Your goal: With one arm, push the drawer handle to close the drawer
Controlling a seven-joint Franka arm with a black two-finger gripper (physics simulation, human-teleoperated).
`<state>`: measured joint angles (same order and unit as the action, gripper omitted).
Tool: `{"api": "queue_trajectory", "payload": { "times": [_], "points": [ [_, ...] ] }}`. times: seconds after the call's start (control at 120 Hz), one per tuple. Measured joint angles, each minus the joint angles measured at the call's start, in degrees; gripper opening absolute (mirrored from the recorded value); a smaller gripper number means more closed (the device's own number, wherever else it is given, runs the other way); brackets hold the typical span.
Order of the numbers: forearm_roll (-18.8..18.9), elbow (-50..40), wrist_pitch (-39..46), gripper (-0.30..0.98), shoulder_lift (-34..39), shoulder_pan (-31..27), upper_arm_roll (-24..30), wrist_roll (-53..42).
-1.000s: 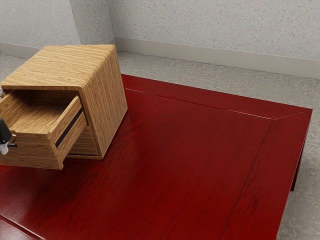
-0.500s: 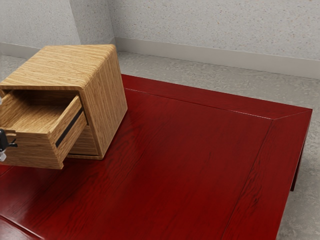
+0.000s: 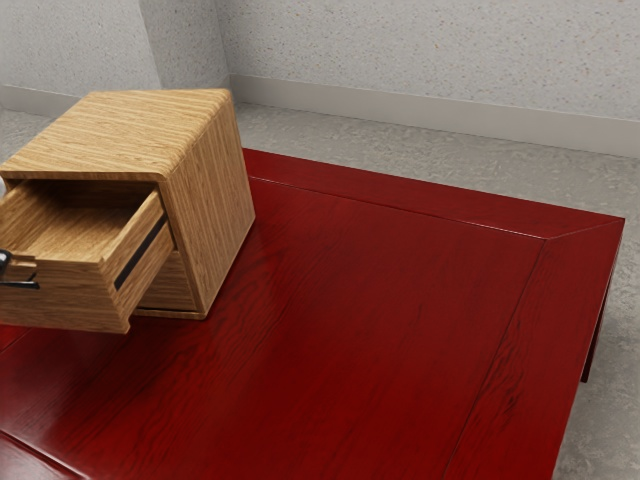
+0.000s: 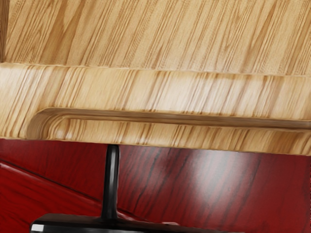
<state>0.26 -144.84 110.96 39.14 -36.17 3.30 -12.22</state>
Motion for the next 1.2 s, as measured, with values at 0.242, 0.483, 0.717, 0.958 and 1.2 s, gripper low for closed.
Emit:
{"api": "queue_trajectory", "payload": {
  "times": [0.242, 0.483, 0.717, 0.958, 1.2],
  "points": [
    [-0.4, 2.9, 0.5, -0.09, -3.5, 0.4, 0.0, -0.6],
    [-0.3, 6.9, 1.2, -0.10, -8.4, 0.2, 0.0, -1.0],
    [-0.1, 11.3, 1.5, -0.10, -12.9, 0.8, 0.3, -1.3],
    [0.0, 14.8, 2.0, -0.10, -17.7, 2.0, 1.2, -1.6],
    [0.1, 18.3, 2.5, -0.10, -21.8, 2.0, 1.8, -2.0]
  ]
}}
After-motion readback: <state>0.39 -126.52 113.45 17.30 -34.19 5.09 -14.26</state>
